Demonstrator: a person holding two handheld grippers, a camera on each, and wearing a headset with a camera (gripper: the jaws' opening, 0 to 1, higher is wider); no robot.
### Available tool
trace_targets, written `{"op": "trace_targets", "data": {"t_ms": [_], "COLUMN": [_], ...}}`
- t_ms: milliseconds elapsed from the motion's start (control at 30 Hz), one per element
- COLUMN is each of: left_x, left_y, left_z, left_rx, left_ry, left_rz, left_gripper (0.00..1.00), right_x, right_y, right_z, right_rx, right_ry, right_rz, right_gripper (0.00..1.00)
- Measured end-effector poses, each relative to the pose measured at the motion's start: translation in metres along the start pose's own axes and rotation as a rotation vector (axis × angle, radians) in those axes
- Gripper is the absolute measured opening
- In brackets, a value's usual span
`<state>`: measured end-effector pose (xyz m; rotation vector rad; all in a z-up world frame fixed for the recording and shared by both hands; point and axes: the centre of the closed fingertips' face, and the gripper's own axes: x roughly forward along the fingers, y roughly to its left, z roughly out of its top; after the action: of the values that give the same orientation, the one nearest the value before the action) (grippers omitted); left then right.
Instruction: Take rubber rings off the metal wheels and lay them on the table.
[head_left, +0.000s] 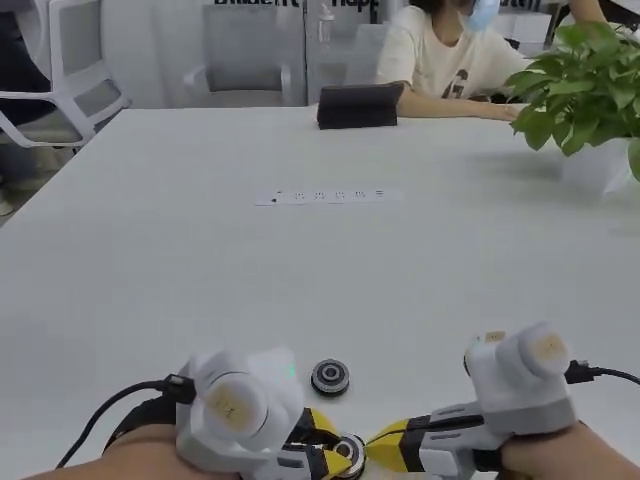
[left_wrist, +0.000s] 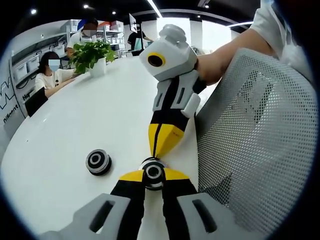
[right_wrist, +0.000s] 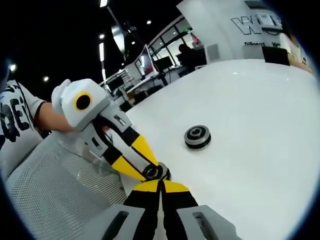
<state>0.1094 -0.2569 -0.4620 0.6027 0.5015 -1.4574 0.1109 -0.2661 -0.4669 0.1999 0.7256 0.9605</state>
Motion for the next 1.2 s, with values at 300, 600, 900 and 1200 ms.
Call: {"op": "trace_targets", "data": {"t_ms": [300, 600, 900, 1200], "left_x": [0.0, 0.001, 0.001, 0.001], "left_y": [0.001, 0.002, 0.001, 0.0], "left_z": [0.0, 0.0, 0.0, 0.0], "left_rx": [0.0, 0.003, 0.006, 0.008], "left_ry": [0.01, 0.019, 0.023, 0.022], "left_rz": [0.008, 0.009, 0.009, 0.006], "left_gripper": [0.07, 0.07, 0.06, 0.06], "right_x": [0.001, 0.002, 0.002, 0.004], "right_y": [0.001, 0.004, 0.007, 0.013], "right_z": [0.002, 0.004, 0.004, 0.004], "right_rx": [0.003, -0.011, -0.011, -0.015], "right_ry": [-0.004, -0.007, -0.012, -0.01], "right_rz": [-0.003, 0.008, 0.022, 0.041], "right_gripper": [0.0, 0.0, 0.0, 0.0]}}
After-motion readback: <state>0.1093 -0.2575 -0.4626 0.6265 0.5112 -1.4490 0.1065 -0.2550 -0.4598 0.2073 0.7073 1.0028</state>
